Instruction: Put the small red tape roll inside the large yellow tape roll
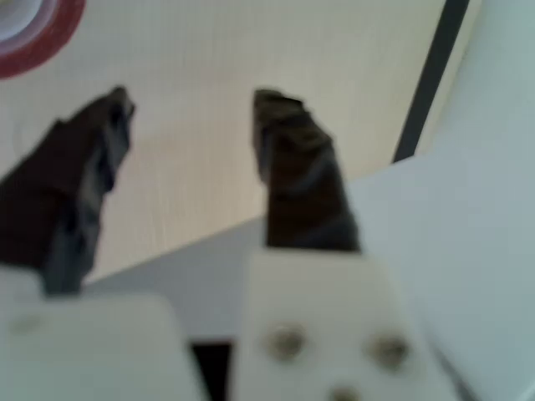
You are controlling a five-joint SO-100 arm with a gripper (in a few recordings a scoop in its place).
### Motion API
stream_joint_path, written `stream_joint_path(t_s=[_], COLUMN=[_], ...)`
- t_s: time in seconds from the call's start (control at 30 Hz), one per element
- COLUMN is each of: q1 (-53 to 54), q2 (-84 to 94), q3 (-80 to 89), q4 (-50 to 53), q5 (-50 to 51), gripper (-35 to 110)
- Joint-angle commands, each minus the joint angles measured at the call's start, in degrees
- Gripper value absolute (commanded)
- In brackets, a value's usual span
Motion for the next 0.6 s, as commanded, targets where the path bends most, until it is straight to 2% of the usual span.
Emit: stream_joint_path(t_s=[0.0,0.57], q1=[0.62,0.00], q2=[0.26,-7.38], q3=[-3.60,-1.58], q4=[-3.78,-8.44], q5=[-0.79,-1.14], gripper=[17,21])
